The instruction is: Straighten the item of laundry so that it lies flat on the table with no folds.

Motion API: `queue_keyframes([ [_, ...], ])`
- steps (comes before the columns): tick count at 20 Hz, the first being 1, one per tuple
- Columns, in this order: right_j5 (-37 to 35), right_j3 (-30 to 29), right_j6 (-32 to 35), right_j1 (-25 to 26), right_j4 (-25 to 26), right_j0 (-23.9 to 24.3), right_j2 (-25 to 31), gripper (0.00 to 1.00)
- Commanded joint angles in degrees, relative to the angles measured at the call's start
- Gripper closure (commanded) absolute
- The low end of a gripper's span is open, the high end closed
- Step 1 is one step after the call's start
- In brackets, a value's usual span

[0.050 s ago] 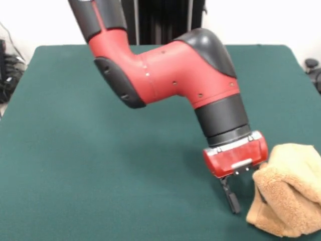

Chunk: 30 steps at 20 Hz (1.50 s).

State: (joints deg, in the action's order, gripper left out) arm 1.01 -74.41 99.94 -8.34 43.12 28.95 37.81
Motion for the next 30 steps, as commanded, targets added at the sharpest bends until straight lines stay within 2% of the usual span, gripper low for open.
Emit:
queue_keyframes([
  [1,-10.6,6.0,-7.5,-0.5,7.0,-6.5,-7.4,0.00],
  [6,-12.4,7.3,-6.6,-1.7,8.8,-8.7,-8.8,0.00],
  [12,-10.6,8.3,0.0,-3.2,10.2,-14.9,-15.8,0.00],
  [14,-9.2,9.4,3.4,-3.4,10.5,-18.4,-20.1,0.00],
  [17,-6.7,12.8,10.5,-3.0,10.7,-26.5,-30.6,0.00],
  [19,-5.8,14.7,13.2,-2.1,10.1,-30.3,-35.7,0.00],
  [23,-5.6,15.8,12.6,-1.2,7.1,-32.8,-39.2,0.00],
  [30,-6.3,16.6,10.9,-0.6,4.0,-34.3,-41.4,0.00],
])
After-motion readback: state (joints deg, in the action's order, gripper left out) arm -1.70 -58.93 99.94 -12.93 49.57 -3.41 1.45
